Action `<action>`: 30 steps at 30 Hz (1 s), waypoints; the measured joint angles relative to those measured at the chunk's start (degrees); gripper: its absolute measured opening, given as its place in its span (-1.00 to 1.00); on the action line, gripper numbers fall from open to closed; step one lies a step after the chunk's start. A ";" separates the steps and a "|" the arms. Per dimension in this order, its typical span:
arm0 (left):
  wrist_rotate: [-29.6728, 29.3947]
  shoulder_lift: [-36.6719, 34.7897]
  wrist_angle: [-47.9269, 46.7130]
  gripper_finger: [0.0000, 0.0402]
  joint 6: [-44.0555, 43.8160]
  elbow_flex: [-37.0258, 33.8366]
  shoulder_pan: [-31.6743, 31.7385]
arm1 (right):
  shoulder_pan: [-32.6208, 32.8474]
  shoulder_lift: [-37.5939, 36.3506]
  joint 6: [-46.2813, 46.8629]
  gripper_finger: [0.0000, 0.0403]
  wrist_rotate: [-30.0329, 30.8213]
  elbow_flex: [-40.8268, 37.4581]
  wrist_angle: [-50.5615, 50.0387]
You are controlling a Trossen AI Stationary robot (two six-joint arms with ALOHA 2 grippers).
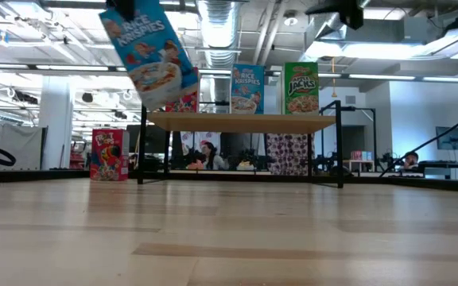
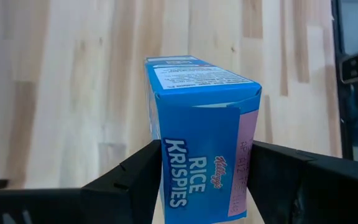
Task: Stack cereal on shelf
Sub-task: Put the blue cereal box on the shelf aligned with the other blue cereal box
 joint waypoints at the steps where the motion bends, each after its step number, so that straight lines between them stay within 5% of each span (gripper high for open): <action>1: 0.05 0.00 0.31 -0.05 0.43 0.00 0.73 | 0.00 0.00 -0.07 0.17 0.02 0.00 1.43; 11: 0.90 0.01 4.75 -0.05 4.39 0.00 6.47 | -0.33 2.09 -3.18 0.17 0.07 0.07 10.77; 30: 4.24 0.07 11.45 -0.05 3.26 0.02 13.13 | -0.76 5.97 -9.41 0.17 -1.20 0.02 13.37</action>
